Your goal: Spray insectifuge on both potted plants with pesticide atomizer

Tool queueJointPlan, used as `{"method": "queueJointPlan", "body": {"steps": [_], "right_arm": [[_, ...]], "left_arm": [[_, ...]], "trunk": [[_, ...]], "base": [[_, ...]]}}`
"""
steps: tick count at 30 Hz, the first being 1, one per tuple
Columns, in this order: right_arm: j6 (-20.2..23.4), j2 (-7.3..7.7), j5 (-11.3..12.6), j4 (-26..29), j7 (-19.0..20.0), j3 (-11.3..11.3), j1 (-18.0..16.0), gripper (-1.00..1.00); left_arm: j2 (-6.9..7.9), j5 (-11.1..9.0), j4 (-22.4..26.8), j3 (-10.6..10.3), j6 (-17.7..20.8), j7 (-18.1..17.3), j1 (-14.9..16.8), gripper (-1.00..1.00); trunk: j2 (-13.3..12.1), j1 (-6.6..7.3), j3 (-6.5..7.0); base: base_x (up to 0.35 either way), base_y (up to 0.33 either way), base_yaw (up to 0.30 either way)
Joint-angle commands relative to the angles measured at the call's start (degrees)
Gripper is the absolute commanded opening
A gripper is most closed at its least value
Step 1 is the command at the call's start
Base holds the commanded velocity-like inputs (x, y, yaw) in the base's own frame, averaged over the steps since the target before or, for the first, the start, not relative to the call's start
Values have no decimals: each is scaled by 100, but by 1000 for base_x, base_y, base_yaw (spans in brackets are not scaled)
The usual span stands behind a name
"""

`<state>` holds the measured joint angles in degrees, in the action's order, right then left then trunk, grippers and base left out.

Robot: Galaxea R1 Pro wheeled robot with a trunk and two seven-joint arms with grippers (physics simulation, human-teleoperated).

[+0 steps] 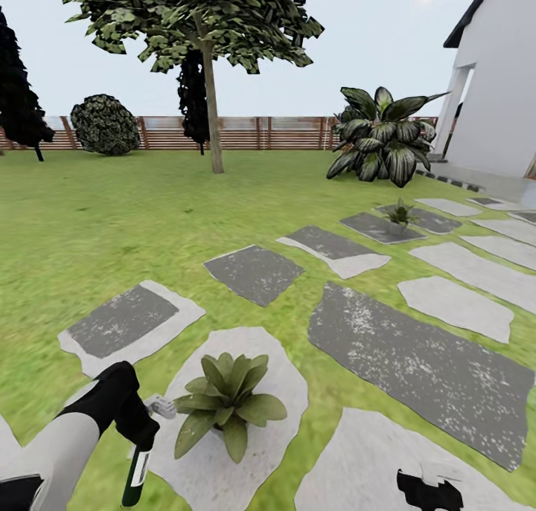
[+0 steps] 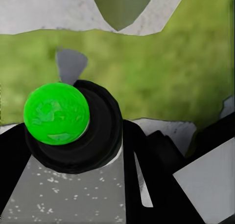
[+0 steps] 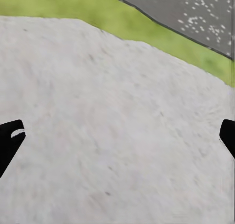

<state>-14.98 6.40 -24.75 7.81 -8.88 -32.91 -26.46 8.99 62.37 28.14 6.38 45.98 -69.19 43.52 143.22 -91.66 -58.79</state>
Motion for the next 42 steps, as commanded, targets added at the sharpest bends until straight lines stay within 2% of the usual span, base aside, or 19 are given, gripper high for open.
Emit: {"method": "queueJointPlan", "body": {"steps": [1, 9, 21, 23, 28, 32, 42], "right_arm": [[-23, 1, -62, -10, -17, -40, 6, 100], [-22, -26, -57, -7, -17, -40, 27, 100], [-22, -42, -58, -8, -17, -40, 27, 100], [-22, -42, -60, -7, -17, -40, 27, 100], [-22, -42, -57, -7, -17, -40, 27, 100], [-22, -42, -56, -7, -17, -40, 27, 100], [-22, -42, -61, -7, -17, -40, 27, 100]], "left_arm": [[-5, 55, 7, 38, 42, -51, 1, -100], [33, 65, 7, 41, 42, -42, -5, -100], [100, 68, 7, 81, 31, 4, -34, -100], [192, 66, 4, 82, 19, 22, -75, -100], [280, 71, -15, 83, 3, 53, -170, -100], [427, 30, -17, 90, -29, 153, -289, -100], [428, -3, -4, 109, -37, 219, -301, -100]], "trunk": [[2, -1, -6], [2, -1, -6], [2, -1, -6], [2, -1, -6], [2, -1, -6], [2, -1, -6], [2, -1, -6]], "base": [[235, -160, 1], [111, -266, 17], [1, -305, 256], [0, -90, 237], [0, -18, 59], [0, -1, 121], [0, 0, 268]]}}
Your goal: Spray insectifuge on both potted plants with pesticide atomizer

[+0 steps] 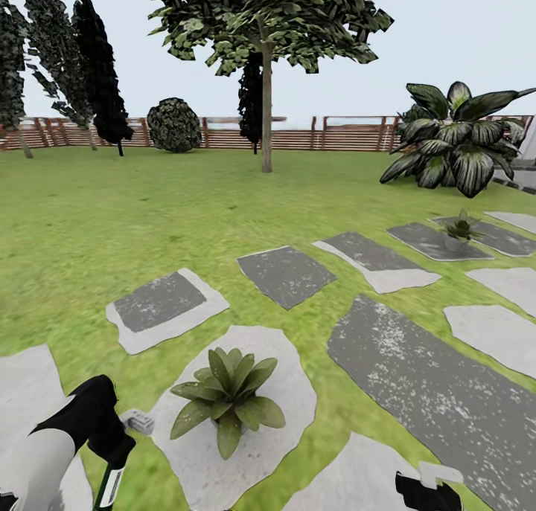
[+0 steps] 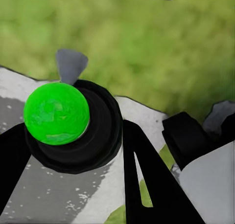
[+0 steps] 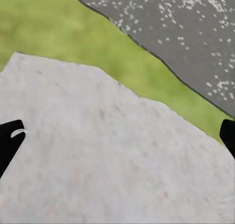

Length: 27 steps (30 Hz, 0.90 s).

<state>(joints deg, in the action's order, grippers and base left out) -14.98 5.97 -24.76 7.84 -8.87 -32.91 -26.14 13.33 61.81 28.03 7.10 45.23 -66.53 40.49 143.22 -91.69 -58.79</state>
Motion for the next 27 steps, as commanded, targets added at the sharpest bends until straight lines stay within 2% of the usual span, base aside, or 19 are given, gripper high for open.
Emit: {"method": "queueJointPlan", "body": {"steps": [1, 7, 16, 19, 22, 27], "right_arm": [[-23, 0, -58, -11, -18, -40, -6, 100], [-24, 0, -55, -11, -18, -40, -6, 100], [-23, 0, -58, -11, -18, -40, -6, 100], [-23, -6, -63, -16, -24, -40, -6, 100], [-23, -8, -64, -19, -26, -40, -6, 100], [-23, -9, -64, -19, -25, -40, -6, 100]], "left_arm": [[-22, 52, 13, 45, 43, -45, 3, -100], [-78, 51, 26, 63, 63, -52, 13, -100], [-91, 45, 30, 88, 76, -53, 63, -100], [-86, 48, 37, 96, 80, -55, 73, -100], [-85, 50, 320, 113, 87, -65, 69, -100], [-85, 51, 503, 130, 91, -68, 65, -100]], "trunk": [[2, 1, -5], [2, 1, -5], [2, 1, -5], [2, 1, -5], [2, 1, -5], [2, 1, -5]], "base": [[0, 0, 170], [140, -88, 44], [214, -195, 6], [220, -212, 179], [131, -254, 263], [-38, -267, 276]]}}
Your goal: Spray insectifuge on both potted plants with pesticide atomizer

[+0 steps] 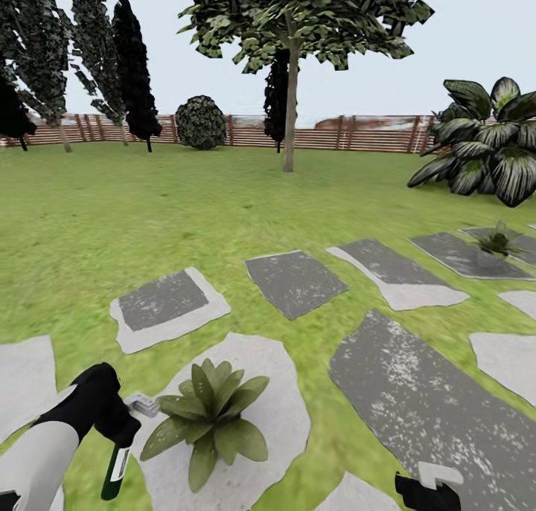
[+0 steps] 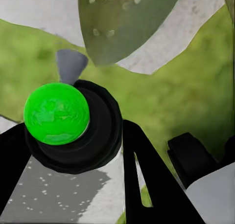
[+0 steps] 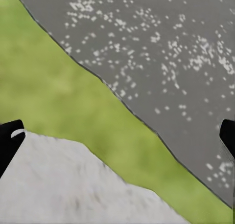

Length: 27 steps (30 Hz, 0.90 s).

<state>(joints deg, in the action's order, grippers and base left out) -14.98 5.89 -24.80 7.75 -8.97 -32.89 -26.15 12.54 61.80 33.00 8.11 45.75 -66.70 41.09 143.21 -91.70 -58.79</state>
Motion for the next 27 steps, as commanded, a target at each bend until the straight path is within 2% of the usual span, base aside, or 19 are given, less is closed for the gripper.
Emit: {"method": "queueJointPlan", "body": {"steps": [1, 14, 17, 20, 22, 27], "right_arm": [[-23, 0, -60, -11, -16, -42, -5, 100], [-23, 0, -60, -11, -13, -42, -5, 100], [-23, 0, -60, -8, -10, -42, -5, 100], [-25, 17, -54, -3, -10, -42, -5, 100], [-24, 36, -58, -2, -9, -42, -5, 100], [-16, 54, -60, -2, -9, -42, -5, 100]], "left_arm": [[-6, 51, 9, 30, 39, -53, 4, -100], [-9, 46, -5, 30, 39, -48, -2, -100], [-21, 44, -47, 33, 39, -46, -10, -100], [-105, 43, -82, 193, 32, -38, -43, -100], [-124, 47, -88, 217, 31, -23, -50, -100], [-137, 35, -183, 245, 5, 357, -57, -100]], "trunk": [[3, 3, -5], [3, 3, -5], [3, 3, -5], [3, 3, -5], [3, 3, -5], [3, 3, -5]], "base": [[-171, -241, 278], [-189, -217, 278], [46, -271, 278], [136, -275, 85], [181, -272, 20], [235, -242, 3]]}}
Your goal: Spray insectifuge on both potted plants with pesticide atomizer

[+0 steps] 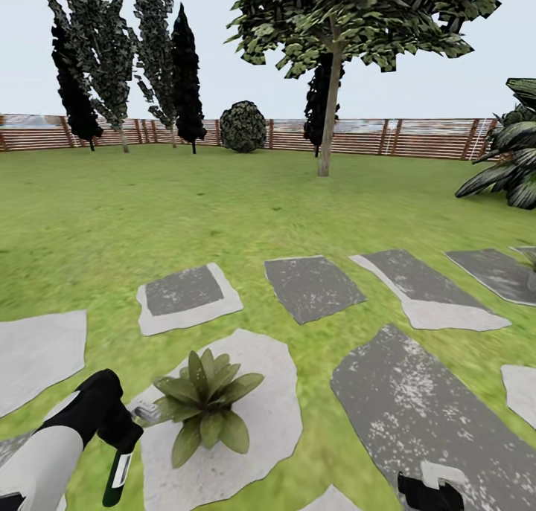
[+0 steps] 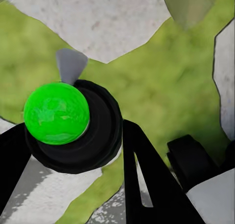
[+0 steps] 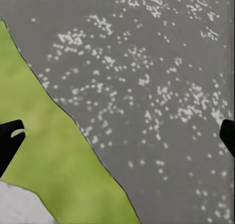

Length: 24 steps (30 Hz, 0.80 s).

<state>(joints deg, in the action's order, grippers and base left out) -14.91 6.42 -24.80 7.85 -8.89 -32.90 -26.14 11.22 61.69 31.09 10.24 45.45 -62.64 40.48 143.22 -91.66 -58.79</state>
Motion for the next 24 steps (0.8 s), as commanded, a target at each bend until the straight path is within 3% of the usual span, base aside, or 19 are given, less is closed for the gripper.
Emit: {"method": "queueJointPlan", "body": {"steps": [1, 3, 7, 9, 17, 24], "right_arm": [[-21, -1, -60, -12, -15, -41, -6, 100], [-17, -7, -60, -12, -10, -41, -6, 100], [-27, -39, -53, -12, -8, -40, -6, 100], [-28, -42, -52, -12, -8, -39, -6, 100], [-32, -48, -51, -12, -8, -35, -6, 100], [-36, -46, -51, -12, -8, -35, -6, 100]], "left_arm": [[-5, 30, -135, 51, 29, 77, 2, -100], [-2, -65, -286, 61, 25, 240, 3, -100], [7, -577, -502, 67, 4, 762, -59, -100], [5, -714, -526, 66, 1, 967, -115, -100], [3, -1086, -543, 66, 4, 1137, -157, -100], [3, -1156, -540, 65, 8, 1140, -156, -100]], "trunk": [[2, -1, -6], [2, -1, -6], [2, -1, -6], [2, -1, -6], [2, -1, -6], [2, -1, -6]], "base": [[245, -234, 0], [245, -234, 0], [193, -258, 2], [59, -297, 89], [-109, -300, 250], [-234, -239, 277]]}}
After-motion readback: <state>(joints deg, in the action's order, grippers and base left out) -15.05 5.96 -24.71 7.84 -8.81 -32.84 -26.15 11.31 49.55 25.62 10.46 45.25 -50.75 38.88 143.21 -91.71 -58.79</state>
